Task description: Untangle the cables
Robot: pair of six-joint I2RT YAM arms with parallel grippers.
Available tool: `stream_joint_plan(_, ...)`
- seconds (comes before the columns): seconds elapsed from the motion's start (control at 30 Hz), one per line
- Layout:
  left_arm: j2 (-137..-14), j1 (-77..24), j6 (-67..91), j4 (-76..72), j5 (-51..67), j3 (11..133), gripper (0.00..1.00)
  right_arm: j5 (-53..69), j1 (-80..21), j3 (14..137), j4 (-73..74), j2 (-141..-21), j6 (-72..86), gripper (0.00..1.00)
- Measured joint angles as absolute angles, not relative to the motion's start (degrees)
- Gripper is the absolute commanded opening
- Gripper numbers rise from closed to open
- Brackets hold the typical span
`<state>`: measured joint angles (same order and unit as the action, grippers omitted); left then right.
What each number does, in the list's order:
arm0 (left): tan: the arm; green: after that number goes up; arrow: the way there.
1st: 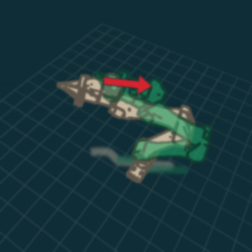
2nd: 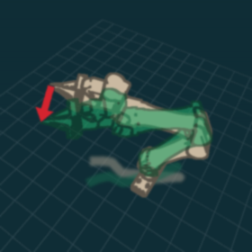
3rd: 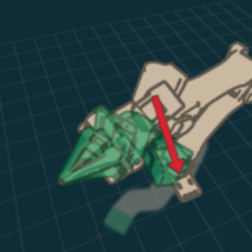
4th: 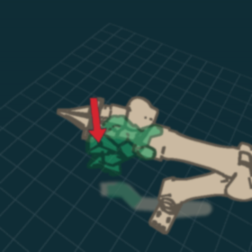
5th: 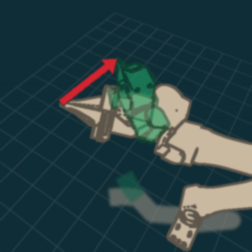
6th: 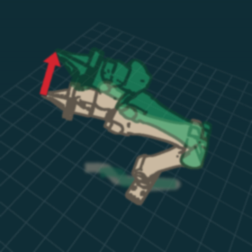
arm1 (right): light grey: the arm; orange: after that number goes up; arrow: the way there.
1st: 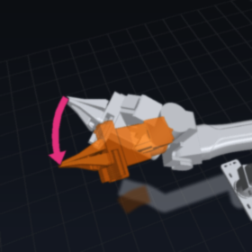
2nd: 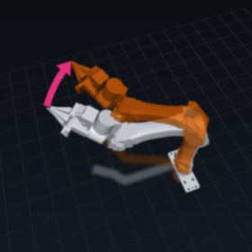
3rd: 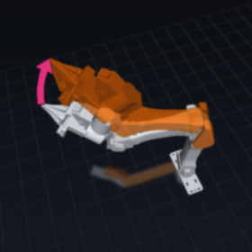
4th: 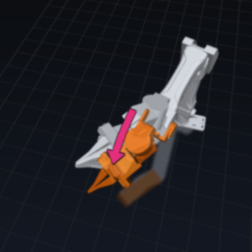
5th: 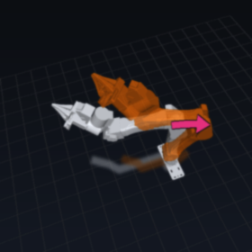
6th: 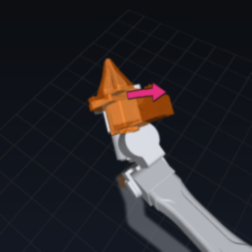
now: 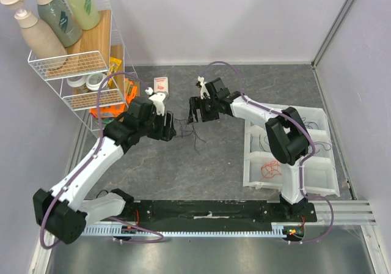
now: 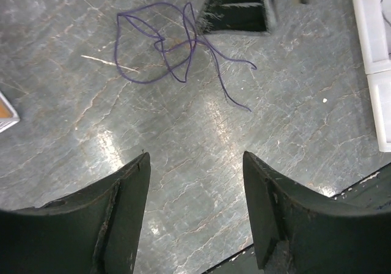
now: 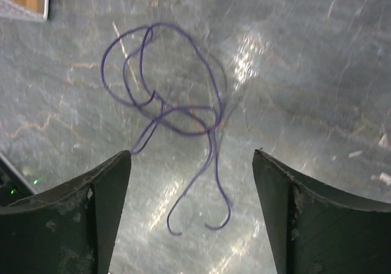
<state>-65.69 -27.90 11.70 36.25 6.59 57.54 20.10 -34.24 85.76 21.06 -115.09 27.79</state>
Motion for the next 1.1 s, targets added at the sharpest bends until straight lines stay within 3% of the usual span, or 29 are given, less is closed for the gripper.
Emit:
stream_joint_plan(0.27,-55.11,-27.62,9.5,35.7,4.43,54.98,0.69,19.05,-34.83,89.91,15.29,-121.25,29.43,0.98)
stream_joint_plan(0.63,-55.07,-27.33,7.27,35.79,4.47,53.93,0.67,8.23,-42.89,90.74,12.75,-123.13,28.86,0.97)
stream_joint_plan(0.73,-55.11,-27.33,7.05,35.81,4.51,53.93,0.67,1.39,-45.3,94.41,16.67,-125.89,27.07,0.84)
stream_joint_plan(0.8,-55.09,-27.33,6.98,35.79,4.51,53.91,0.66,-3.4,-46.17,96.75,19.16,-127.55,26.52,0.63)
stream_joint_plan(0.97,-54.89,-27.33,6.96,35.81,4.49,53.23,0.65,-13.52,-45.93,97.89,23.94,-128.33,25.96,0.47)
stream_joint_plan(1.1,-54.85,-27.33,6.98,35.79,4.45,53.15,0.64,-18.83,-45.5,98.02,25.71,-128.31,25.47,0.19)
